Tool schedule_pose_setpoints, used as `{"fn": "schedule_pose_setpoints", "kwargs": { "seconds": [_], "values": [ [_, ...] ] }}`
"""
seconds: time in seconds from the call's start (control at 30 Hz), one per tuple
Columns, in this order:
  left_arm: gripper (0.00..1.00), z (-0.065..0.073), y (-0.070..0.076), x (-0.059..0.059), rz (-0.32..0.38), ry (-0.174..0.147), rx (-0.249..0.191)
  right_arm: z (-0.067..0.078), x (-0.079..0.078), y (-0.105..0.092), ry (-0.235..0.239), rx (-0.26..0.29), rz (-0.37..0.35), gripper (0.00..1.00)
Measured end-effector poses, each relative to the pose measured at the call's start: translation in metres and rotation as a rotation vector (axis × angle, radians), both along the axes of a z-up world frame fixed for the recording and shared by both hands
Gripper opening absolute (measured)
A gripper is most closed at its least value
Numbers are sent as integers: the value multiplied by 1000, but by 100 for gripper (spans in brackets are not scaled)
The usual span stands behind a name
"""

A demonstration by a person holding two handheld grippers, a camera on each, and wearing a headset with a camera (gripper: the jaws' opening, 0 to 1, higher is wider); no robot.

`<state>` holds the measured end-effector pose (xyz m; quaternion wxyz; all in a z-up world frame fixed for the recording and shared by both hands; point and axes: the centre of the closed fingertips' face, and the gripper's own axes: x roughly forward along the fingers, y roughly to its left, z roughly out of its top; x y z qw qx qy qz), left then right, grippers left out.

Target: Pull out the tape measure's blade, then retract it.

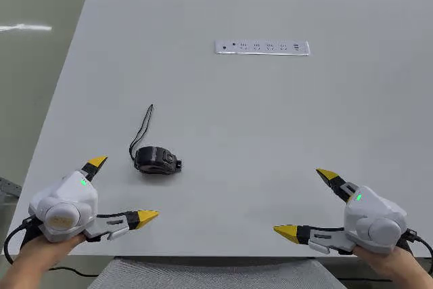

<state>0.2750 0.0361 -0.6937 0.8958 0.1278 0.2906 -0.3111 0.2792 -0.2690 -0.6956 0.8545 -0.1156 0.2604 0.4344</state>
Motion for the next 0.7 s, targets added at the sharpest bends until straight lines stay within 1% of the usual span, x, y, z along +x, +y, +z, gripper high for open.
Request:
{"fn": "schedule_pose_setpoints", "kwargs": {
  "seconds": [0.27,0.47,0.5,0.6,0.7],
  "values": [
    [95,0,0,0,-6,2,10,-2,0,-1,4,0,10,97],
    [94,0,0,5,-24,0,23,-2,2,-2,3,2,19,95],
    [94,-1,0,5,-31,2,29,-1,3,-1,-6,5,28,94],
    [92,-2,1,7,-51,5,49,0,5,-1,-8,5,33,93],
    [89,-6,2,7,-89,16,92,-1,6,-1,-6,-5,47,91]
  ]
}}
